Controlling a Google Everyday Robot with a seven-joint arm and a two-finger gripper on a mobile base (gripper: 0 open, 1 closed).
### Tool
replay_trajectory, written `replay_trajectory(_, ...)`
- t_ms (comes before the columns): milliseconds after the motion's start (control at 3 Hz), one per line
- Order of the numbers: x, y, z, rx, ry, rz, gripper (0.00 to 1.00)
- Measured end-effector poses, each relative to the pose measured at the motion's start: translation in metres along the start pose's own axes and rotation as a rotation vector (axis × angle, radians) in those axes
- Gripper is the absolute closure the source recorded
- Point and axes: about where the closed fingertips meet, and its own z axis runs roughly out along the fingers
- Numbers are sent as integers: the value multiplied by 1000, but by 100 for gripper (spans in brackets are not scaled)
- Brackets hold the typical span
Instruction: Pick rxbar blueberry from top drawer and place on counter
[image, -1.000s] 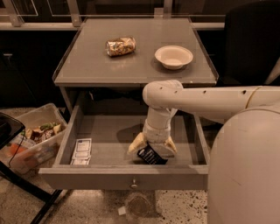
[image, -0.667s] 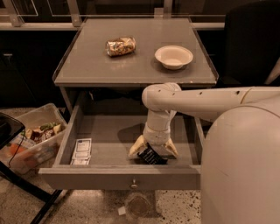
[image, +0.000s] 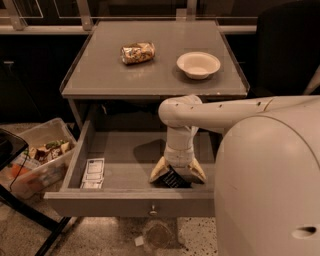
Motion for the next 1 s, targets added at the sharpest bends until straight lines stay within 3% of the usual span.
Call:
replay_trajectory(333,0,-1,4,13,19,16,19)
replay_trajectory(1000,3,-1,-5,13,19,16,65)
